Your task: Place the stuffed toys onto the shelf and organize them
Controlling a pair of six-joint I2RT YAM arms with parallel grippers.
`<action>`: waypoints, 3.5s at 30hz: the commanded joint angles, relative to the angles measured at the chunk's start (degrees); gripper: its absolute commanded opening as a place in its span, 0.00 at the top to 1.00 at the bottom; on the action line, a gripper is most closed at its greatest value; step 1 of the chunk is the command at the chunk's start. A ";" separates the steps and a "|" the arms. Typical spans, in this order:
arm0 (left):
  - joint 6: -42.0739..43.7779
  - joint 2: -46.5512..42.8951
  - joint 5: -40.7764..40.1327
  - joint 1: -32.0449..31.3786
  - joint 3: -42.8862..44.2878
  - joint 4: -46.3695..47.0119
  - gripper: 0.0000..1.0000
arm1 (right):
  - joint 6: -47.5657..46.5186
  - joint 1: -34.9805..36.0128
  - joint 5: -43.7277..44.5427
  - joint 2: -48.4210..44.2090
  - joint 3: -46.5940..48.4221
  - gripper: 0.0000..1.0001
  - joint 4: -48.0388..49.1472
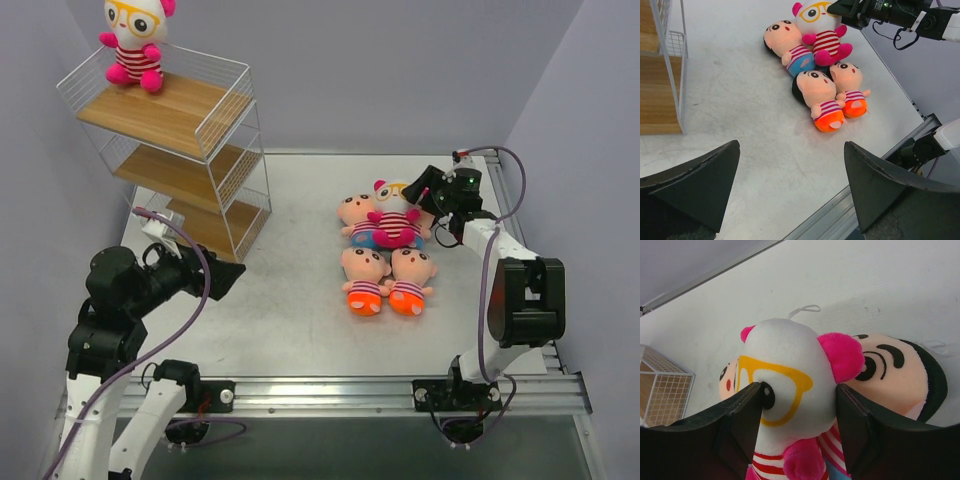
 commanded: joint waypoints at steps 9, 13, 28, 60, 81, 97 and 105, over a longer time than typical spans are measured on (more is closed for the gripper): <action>-6.60 4.42 -1.86 -5.75 -1.15 9.70 0.06 | -0.35 0.58 -2.84 -7.54 -0.54 1.00 1.23; -8.98 8.81 -10.01 -13.82 -0.45 12.08 0.06 | -0.35 2.33 -0.04 -12.47 -1.51 1.00 -0.09; -14.43 27.17 -48.51 -45.73 8.86 22.18 0.00 | 9.48 24.29 30.96 -32.86 -7.92 1.00 -2.20; -11.53 50.66 -63.21 -54.27 20.56 21.57 0.48 | 14.59 44.53 42.95 -36.56 -9.33 1.00 -1.94; -4.15 47.23 -61.45 -54.10 18.36 23.95 0.97 | 8.01 45.32 44.36 -43.67 -9.59 0.32 -5.37; 12.36 44.51 -56.28 -53.92 32.31 22.19 0.98 | -3.60 45.23 58.15 -62.31 -10.12 0.02 -19.34; 21.07 46.08 -53.46 -52.52 47.17 17.19 0.97 | -5.09 45.15 56.67 -64.77 -11.18 0.01 -23.21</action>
